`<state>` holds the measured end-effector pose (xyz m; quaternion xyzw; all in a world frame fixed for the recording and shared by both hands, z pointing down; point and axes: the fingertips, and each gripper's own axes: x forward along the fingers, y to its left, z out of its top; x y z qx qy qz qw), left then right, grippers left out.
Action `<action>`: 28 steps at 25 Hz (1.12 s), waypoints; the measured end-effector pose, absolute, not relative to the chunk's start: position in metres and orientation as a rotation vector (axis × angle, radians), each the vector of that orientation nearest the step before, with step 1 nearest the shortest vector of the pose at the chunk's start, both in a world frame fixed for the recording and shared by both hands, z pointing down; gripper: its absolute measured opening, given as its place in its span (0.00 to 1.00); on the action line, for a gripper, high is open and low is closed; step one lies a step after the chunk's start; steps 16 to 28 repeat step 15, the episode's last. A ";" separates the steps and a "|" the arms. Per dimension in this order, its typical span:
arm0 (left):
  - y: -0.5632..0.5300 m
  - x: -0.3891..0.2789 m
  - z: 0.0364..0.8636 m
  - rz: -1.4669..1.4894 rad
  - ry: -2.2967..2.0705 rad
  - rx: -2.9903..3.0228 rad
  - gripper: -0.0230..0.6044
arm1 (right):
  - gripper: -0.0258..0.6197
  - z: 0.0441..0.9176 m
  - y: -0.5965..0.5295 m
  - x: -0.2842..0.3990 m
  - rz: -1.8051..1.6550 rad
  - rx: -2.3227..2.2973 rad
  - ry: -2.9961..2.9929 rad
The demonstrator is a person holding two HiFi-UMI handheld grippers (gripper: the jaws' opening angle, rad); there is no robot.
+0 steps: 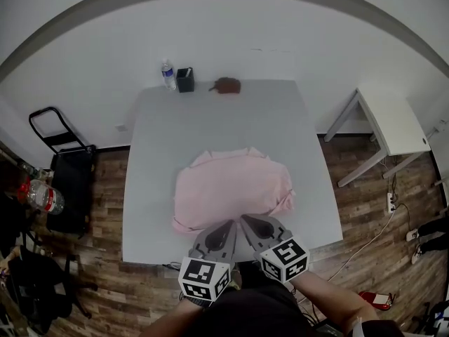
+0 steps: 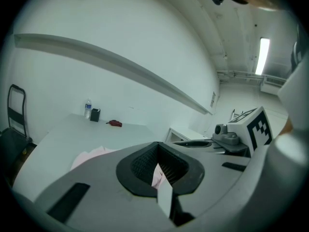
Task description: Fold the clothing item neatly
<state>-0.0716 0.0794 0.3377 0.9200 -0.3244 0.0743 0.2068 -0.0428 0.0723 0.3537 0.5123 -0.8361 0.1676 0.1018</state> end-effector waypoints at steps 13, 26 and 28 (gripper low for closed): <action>0.074 -0.073 0.335 0.209 -0.925 2.561 0.04 | 0.06 0.348 0.067 -0.047 0.507 1.490 -2.489; 0.073 -0.074 0.336 0.208 -0.927 2.560 0.04 | 0.06 0.348 0.065 -0.049 0.502 1.486 -2.488; 0.073 -0.074 0.336 0.208 -0.927 2.560 0.04 | 0.06 0.348 0.065 -0.049 0.502 1.486 -2.488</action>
